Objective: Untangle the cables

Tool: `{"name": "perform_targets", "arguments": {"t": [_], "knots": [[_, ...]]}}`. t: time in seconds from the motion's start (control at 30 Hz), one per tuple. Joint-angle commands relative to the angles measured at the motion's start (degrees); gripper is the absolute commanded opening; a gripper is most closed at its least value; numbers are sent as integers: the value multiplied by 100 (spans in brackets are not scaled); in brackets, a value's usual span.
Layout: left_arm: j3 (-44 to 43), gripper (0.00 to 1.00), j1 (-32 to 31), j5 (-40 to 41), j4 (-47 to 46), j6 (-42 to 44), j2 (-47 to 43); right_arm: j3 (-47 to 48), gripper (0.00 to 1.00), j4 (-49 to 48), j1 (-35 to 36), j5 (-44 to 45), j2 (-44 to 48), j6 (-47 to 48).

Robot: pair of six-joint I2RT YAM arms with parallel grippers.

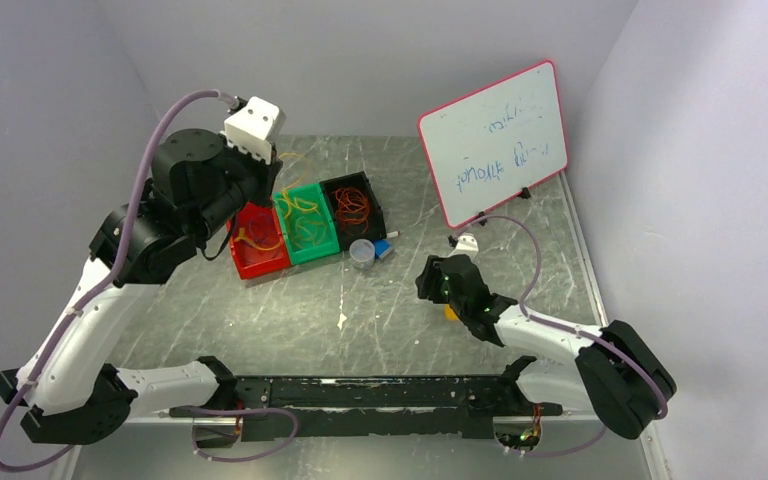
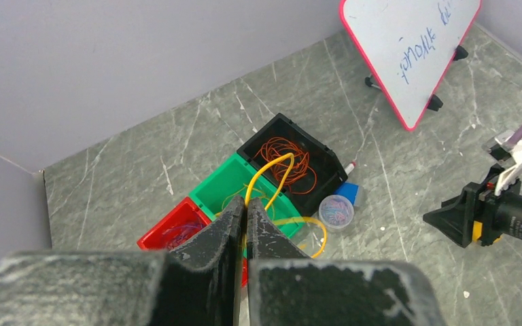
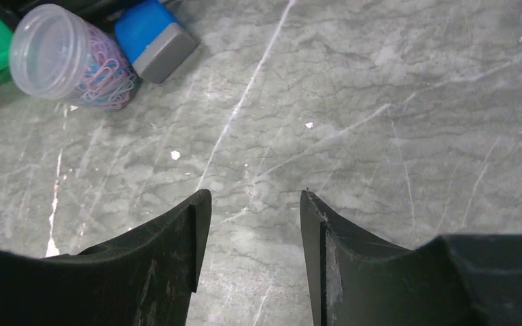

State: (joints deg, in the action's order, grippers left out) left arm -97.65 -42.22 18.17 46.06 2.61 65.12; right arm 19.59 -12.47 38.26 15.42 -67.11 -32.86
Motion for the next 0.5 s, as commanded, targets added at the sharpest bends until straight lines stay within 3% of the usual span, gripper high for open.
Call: {"name": "perform_targets", "arguments": {"t": [0.0,0.23,0.47], "knots": [[79,7,44,204,-245,207,90,188,55,22,-44,-160,234,249],[-21,7,468,87,-540,444,297,351,56,198,-47,-207,408,407],[211,7,1160,-564,-843,553,472,343,56,207,-46,-241,394,383]]}}
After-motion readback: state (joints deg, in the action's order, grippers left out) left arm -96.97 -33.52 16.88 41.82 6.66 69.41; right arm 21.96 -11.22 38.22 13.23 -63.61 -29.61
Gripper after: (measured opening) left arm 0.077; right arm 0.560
